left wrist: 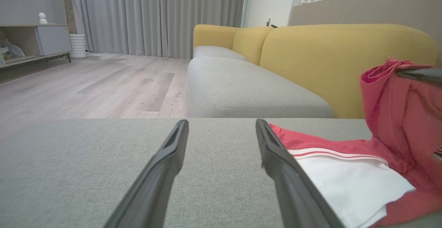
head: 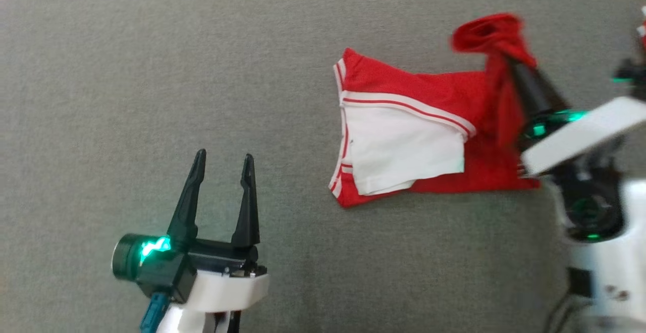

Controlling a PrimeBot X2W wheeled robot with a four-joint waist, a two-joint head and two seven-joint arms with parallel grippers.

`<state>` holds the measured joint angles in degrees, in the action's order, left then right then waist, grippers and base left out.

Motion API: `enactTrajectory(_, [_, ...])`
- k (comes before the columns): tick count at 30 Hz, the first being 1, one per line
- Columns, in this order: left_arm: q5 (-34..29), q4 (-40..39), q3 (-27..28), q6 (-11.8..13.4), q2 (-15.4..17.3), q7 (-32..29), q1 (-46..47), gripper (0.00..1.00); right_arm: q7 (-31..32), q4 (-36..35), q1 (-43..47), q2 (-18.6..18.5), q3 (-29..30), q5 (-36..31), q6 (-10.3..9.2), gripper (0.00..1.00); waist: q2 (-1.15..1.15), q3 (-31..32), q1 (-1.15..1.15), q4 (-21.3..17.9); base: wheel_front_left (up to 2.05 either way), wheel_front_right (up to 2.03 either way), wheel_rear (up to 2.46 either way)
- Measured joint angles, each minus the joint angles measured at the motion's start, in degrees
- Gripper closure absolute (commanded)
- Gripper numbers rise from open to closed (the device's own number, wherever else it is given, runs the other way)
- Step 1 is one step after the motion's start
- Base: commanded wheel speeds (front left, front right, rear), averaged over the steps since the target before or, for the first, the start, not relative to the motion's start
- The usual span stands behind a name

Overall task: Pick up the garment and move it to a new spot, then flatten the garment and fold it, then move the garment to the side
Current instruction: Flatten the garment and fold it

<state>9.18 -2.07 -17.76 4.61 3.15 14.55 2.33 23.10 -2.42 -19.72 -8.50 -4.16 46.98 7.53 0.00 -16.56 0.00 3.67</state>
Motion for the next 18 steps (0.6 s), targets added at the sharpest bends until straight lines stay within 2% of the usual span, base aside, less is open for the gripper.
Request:
enactTrajectory(4, [0.52,0.33,-0.93,0.14,-0.02,0.00,0.60,0.00,0.60,0.75,-0.03,4.00,-4.08,-3.78,0.00,1.00,0.00,-0.47,0.00,1.78,0.00,0.00,0.00])
enactTrajectory(9, [1.23,0.80,-1.80,0.51,-0.04,0.00,1.02,0.00,-0.51,4.93,-0.04,4.48,-6.21,-6.89,0.00,0.98,0.00,-0.49,0.00,3.84,0.00,0.00,0.00])
enactTrajectory(10, [1.47,0.85,-1.94,0.53,-0.04,0.00,1.02,0.00,-0.80,5.76,-0.04,4.47,-7.11,-7.40,0.00,0.73,0.00,-0.43,0.00,4.28,0.00,0.00,0.00])
enactTrajectory(11, [1.51,0.85,-2.11,0.77,-0.04,0.00,1.02,0.00,-1.02,6.41,-0.04,4.49,-8.28,-7.66,0.00,0.21,0.00,-0.37,0.00,4.68,0.00,0.00,0.00])
enactTrajectory(12, [1.51,0.86,-2.18,0.78,-0.05,0.00,1.01,0.00,-1.86,6.88,-0.04,4.49,-9.56,-7.42,0.00,0.00,0.00,-0.29,0.00,5.00,0.00,0.00,0.00])
enactTrajectory(18, [2.01,1.46,-2.44,0.92,-0.05,0.00,0.96,0.00,-8.77,8.17,-0.13,4.56,-17.01,-2.10,0.00,0.00,0.00,1.15,0.00,5.59,0.00,0.00,0.00])
